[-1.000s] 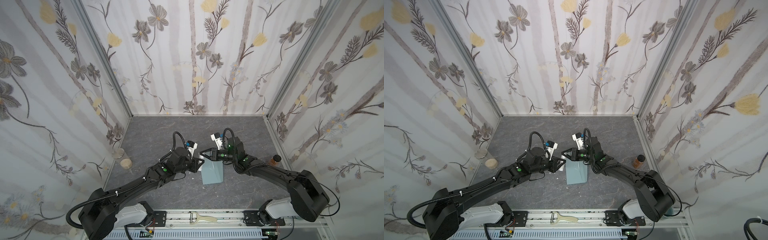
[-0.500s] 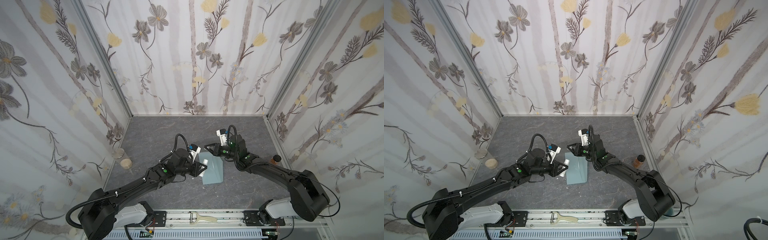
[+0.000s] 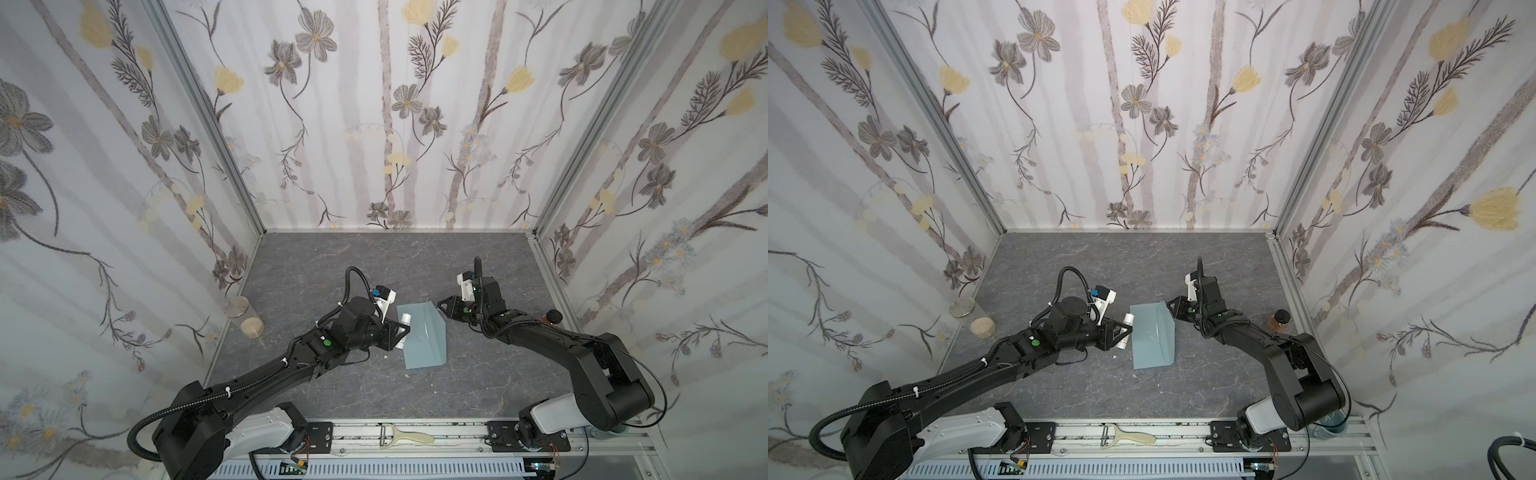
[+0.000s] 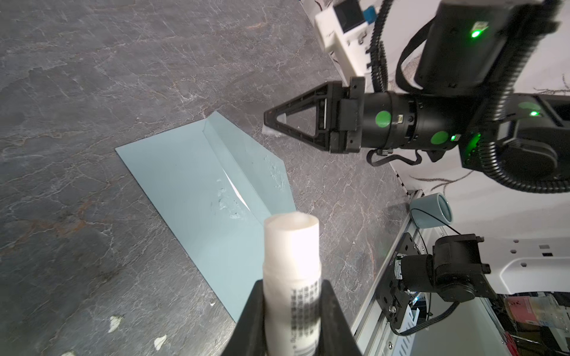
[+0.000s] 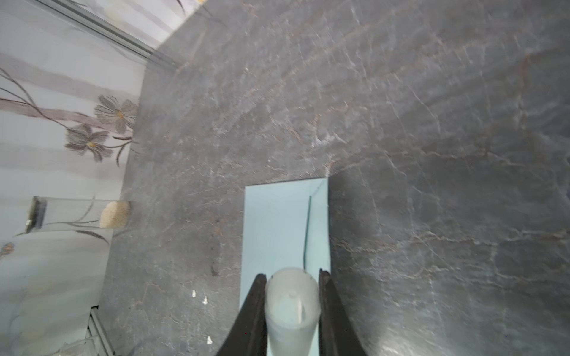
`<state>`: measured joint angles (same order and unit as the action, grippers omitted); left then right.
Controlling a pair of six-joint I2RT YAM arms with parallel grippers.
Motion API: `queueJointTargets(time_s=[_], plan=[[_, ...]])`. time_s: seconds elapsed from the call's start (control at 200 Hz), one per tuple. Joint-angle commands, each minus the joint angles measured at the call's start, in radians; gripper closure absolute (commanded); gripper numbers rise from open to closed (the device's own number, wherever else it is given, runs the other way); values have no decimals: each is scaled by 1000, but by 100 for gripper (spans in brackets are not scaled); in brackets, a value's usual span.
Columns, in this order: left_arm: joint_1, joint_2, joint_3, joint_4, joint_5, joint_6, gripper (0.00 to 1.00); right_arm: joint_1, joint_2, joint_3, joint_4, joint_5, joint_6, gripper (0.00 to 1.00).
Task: Place the letter into the envelope and seal it
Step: 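Pull the glue stick cap off with the right gripper, drawing it away, then lower the white cap with the right gripper onto the table beside the envelope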
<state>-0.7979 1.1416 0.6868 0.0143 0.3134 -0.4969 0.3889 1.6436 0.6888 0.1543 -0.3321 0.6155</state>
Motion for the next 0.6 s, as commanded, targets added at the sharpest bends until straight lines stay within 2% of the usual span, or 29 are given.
queueJointTargets(time_s=[0.0,0.29,0.595], plan=[[1,-11,-5,18,-24,-5,100,-21,24,-1,-19,36,-30,100],[6,-38,-21,18,-37,-9,100,-72,105,54,-109,72,-66,100],[13,-55,-30,19,-44,-8,100,-72,169,145,-220,118,-89,92]])
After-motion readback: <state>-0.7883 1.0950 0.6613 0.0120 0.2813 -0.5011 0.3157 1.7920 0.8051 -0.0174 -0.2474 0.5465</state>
